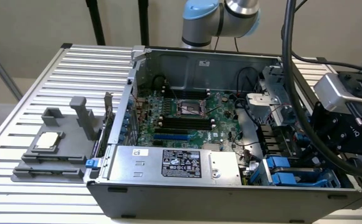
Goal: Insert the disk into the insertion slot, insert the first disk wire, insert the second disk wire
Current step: 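Insert the first disk wire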
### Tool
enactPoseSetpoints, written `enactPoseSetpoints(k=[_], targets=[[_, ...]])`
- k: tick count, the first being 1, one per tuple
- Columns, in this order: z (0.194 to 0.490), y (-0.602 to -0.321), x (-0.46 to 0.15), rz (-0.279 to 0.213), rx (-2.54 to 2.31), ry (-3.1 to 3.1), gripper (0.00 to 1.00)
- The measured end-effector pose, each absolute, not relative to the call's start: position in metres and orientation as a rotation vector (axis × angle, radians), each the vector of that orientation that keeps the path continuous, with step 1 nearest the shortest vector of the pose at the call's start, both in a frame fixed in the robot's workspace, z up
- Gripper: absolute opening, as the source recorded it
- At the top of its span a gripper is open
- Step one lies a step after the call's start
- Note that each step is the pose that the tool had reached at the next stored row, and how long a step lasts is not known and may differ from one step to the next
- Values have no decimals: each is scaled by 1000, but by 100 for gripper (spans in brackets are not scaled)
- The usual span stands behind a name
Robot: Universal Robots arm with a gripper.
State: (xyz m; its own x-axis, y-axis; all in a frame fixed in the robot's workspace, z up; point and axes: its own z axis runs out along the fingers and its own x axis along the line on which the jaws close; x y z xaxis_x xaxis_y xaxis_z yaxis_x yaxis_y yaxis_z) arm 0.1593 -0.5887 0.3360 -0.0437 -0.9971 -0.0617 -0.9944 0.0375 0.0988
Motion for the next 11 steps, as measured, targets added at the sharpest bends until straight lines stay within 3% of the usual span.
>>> enactPoseSetpoints(k=[11], targets=[[333, -581, 160, -143, 2138, -2231, 16]])
